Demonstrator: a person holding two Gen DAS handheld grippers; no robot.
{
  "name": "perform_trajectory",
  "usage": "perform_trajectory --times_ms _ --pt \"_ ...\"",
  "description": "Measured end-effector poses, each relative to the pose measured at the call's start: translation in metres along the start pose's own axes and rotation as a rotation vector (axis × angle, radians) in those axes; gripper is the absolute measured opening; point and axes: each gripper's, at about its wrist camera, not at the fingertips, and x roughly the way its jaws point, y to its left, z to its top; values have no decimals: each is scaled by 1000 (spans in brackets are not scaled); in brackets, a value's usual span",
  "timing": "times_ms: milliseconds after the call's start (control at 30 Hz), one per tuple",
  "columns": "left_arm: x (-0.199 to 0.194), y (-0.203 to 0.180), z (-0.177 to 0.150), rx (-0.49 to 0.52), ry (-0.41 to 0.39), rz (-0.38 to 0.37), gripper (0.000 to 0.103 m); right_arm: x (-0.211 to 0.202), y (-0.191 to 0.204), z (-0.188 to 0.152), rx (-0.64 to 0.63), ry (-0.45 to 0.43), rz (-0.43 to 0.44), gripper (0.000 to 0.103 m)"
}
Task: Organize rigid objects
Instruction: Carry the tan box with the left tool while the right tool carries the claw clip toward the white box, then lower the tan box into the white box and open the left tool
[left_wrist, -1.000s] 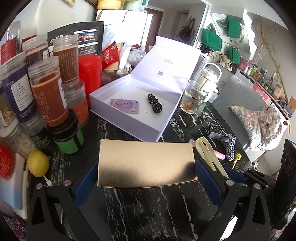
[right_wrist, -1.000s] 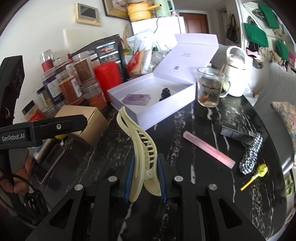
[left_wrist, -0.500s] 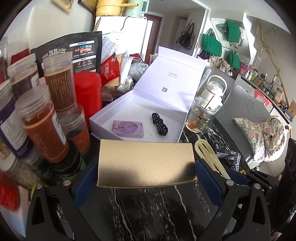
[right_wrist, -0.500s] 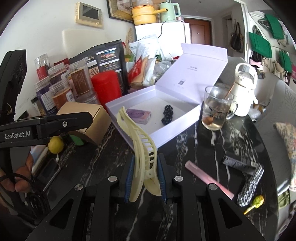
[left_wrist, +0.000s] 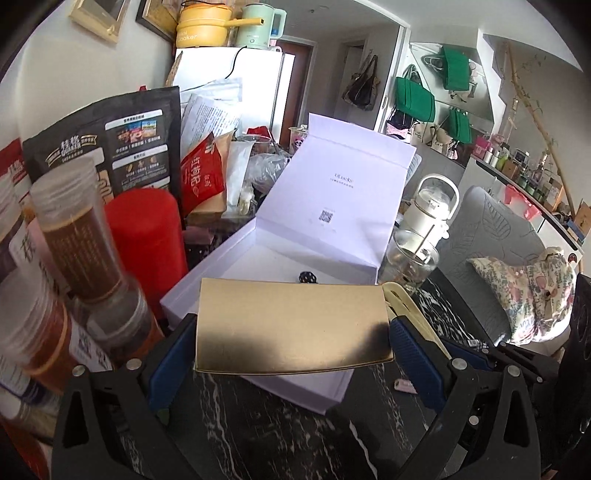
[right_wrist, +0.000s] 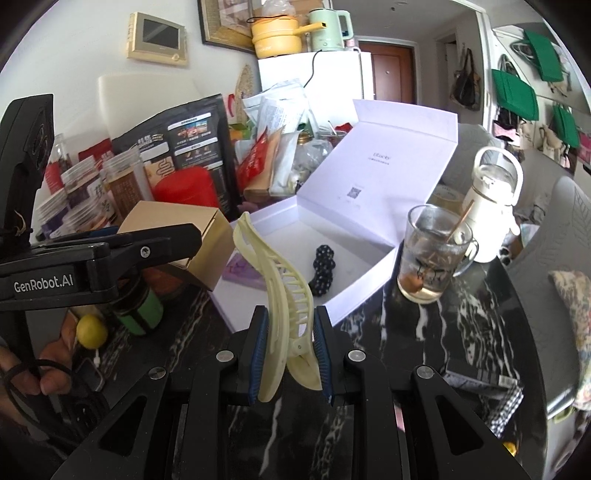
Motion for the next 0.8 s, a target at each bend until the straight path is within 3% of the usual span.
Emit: perform_trajectory --times_ms 633,800 --pt "48 3 66 1 -54 6 102 38 -19 64 -45 -78 -55 24" --pt "62 7 81 8 -74 38 102 51 -24 79 -44 -87 -72 24"
